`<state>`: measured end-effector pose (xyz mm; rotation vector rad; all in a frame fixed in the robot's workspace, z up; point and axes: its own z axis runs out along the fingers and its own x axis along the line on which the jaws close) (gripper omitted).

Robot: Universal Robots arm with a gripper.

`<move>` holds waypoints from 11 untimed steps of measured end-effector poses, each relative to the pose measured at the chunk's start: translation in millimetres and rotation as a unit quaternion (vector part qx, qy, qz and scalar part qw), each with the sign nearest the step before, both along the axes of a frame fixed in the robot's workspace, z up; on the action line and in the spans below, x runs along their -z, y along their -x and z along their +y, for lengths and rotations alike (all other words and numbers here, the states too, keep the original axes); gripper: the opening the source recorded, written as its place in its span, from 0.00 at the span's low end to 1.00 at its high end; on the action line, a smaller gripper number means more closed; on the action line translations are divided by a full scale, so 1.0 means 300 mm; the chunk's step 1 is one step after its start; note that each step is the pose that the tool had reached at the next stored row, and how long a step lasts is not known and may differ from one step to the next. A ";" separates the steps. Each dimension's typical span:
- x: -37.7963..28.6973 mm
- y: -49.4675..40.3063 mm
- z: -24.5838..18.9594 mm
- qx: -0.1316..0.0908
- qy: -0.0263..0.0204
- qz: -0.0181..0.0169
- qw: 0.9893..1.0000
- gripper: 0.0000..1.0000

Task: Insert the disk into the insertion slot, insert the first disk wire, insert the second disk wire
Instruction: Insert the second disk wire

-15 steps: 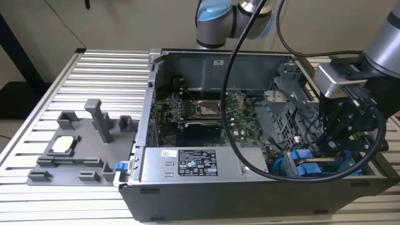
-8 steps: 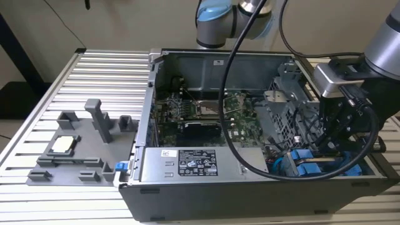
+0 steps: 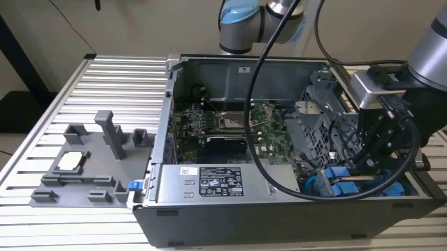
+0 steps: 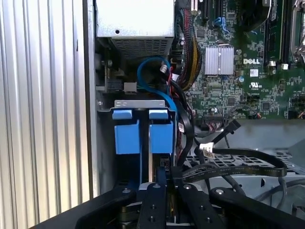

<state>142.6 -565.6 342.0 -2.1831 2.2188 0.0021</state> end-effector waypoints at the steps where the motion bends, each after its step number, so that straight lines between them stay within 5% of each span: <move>1: 0.002 0.000 0.000 0.001 0.000 0.000 1.000 0.16; 11: 0.012 -0.001 -0.001 0.006 0.000 0.000 1.000 0.16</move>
